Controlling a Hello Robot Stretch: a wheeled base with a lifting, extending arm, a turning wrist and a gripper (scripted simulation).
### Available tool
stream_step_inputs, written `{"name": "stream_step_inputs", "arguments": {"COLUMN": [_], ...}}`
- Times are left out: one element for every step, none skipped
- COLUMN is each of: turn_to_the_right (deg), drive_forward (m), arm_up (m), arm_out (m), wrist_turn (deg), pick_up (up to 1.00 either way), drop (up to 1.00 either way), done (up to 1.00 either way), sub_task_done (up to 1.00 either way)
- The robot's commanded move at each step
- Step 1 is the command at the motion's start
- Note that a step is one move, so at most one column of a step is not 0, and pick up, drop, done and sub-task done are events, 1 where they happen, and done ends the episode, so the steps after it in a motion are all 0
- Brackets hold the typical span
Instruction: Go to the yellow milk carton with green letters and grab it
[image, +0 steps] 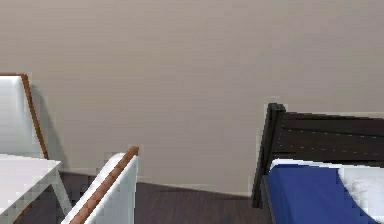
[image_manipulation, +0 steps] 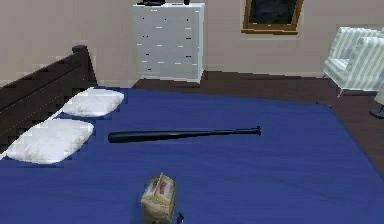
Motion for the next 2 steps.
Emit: {"name": "stream_step_inputs", "arguments": {"turn_to_the_right": [0.0,0.0], "drive_forward": [0.0,0.0], "arm_up": [0.1,0.0], "arm_out": [0.0,0.0], "wrist_turn": [0.0,0.0], "pick_up": [0.0,0.0], "drop": [0.0,0.0], "done": [0.0,1.0], "sub_task_done": [0.0,0.0]}}
